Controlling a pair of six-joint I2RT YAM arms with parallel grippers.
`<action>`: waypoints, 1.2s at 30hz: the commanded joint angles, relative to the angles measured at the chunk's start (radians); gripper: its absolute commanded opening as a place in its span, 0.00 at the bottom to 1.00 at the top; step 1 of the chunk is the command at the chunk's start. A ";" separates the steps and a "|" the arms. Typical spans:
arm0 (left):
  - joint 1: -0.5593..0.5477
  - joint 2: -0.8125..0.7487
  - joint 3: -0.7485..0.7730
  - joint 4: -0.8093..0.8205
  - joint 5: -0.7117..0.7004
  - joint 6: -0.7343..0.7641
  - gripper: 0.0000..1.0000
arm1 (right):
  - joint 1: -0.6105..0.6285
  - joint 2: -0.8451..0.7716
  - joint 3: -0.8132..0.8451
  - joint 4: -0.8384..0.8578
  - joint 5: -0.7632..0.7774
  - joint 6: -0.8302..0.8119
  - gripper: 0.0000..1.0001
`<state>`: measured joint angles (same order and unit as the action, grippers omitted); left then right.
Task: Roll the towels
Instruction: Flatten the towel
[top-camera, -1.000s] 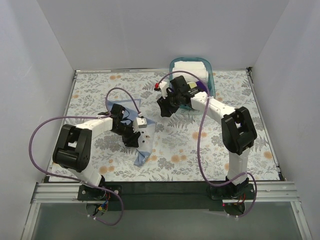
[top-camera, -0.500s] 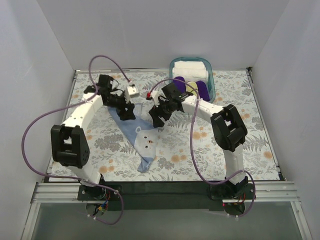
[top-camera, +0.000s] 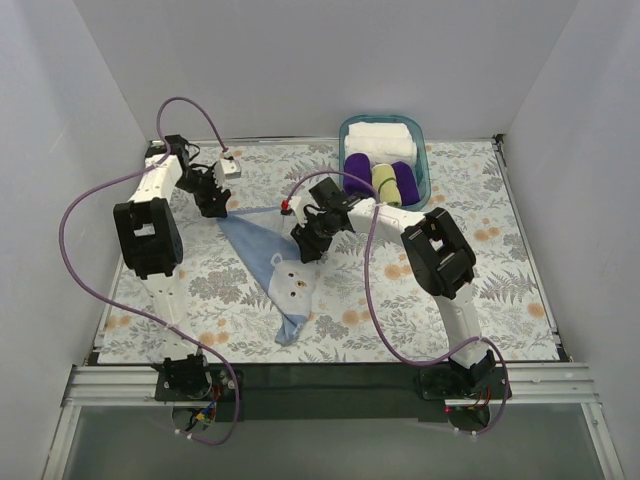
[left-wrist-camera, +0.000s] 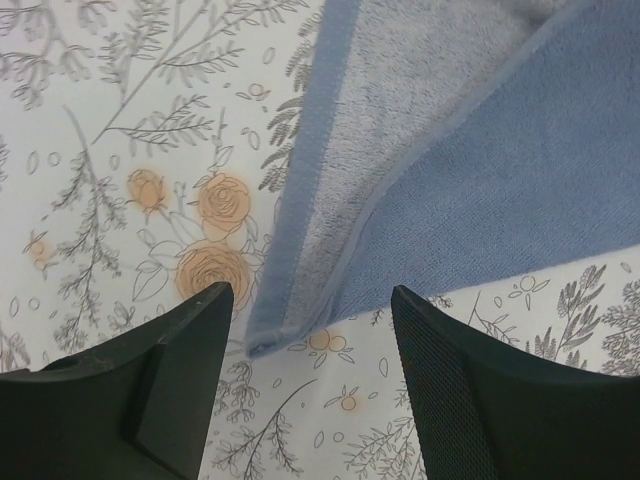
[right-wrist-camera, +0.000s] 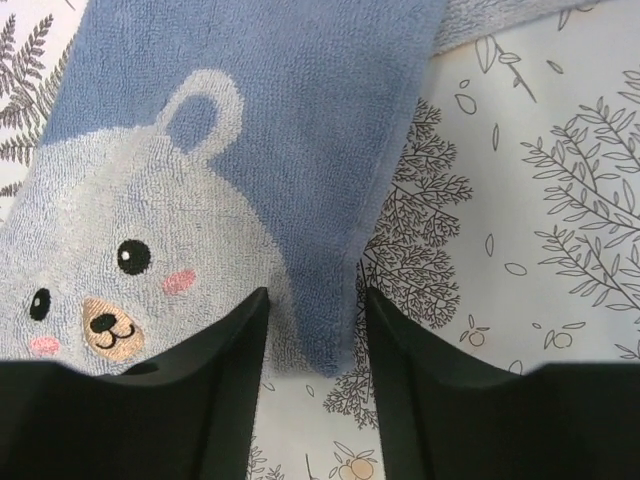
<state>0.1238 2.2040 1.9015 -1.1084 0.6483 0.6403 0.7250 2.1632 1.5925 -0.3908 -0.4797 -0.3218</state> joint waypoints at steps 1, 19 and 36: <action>-0.007 -0.007 0.007 -0.050 -0.006 0.168 0.60 | 0.007 -0.003 -0.012 -0.034 -0.037 -0.020 0.40; 0.036 -0.157 -0.162 0.004 0.016 0.159 0.00 | 0.007 -0.180 0.067 -0.215 0.025 -0.092 0.01; 0.218 -0.367 0.038 0.179 0.068 -0.127 0.00 | 0.002 -0.348 0.382 -0.210 0.357 -0.249 0.01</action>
<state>0.2462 1.9720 2.0071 -0.9165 0.7567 0.4599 0.7010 1.9472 2.0331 -0.5270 -0.1684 -0.5102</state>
